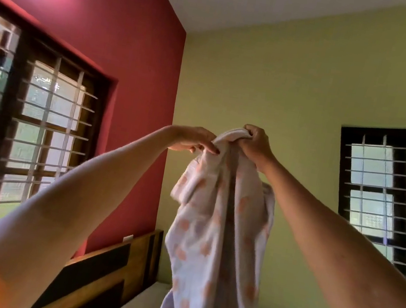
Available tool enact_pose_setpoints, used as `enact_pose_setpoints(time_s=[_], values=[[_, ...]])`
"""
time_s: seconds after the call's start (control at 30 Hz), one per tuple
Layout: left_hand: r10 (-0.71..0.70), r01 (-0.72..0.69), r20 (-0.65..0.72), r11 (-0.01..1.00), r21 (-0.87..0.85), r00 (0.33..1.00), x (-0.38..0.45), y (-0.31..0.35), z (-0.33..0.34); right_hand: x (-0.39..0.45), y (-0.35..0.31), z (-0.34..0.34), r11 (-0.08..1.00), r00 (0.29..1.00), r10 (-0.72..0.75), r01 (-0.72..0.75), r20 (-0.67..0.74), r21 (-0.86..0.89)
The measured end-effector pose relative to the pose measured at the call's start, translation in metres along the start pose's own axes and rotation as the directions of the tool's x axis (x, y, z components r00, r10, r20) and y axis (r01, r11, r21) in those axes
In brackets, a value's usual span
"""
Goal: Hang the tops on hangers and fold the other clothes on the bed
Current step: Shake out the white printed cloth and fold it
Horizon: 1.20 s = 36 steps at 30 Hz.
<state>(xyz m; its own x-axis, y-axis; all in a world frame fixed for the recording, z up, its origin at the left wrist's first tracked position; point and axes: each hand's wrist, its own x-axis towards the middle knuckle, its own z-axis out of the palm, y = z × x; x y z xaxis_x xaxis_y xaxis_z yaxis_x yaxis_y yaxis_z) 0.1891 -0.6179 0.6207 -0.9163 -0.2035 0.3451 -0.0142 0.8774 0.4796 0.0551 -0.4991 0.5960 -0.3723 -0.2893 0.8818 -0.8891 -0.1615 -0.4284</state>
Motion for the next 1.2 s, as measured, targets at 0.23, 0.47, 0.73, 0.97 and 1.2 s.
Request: enact_pose_setpoints(time_s=[0.23, 0.47, 0.73, 0.97, 1.2], values=[[0.038, 0.062, -0.481, 0.980, 0.190, 0.876, 0.011, -0.021, -0.001, 0.002, -0.007, 0.003, 0.920, 0.977, -0.013, 0.094, 0.212, -0.379], [-0.041, 0.062, -0.096, 0.972, 0.226, 0.995, -0.011, -0.005, -0.016, -0.009, 0.000, -0.020, 0.860, 0.940, -0.084, 0.236, 0.332, -0.451], [-0.238, 0.231, -0.157, 0.971, -0.061, 0.959, -0.014, 0.021, -0.012, -0.014, -0.013, -0.011, 0.793, 0.953, -0.274, 0.298, 0.127, -0.531], [-0.337, 0.403, -0.610, 0.915, -0.032, 0.717, -0.006, 0.011, -0.013, -0.017, -0.010, -0.012, 0.807, 0.979, -0.101, 0.184, 0.176, -0.562], [-0.507, 0.047, -0.450, 0.701, -0.712, 0.735, 0.000, 0.015, -0.005, -0.044, -0.017, 0.009, 0.956, 0.931, -0.088, 0.179, 0.354, -0.232]])
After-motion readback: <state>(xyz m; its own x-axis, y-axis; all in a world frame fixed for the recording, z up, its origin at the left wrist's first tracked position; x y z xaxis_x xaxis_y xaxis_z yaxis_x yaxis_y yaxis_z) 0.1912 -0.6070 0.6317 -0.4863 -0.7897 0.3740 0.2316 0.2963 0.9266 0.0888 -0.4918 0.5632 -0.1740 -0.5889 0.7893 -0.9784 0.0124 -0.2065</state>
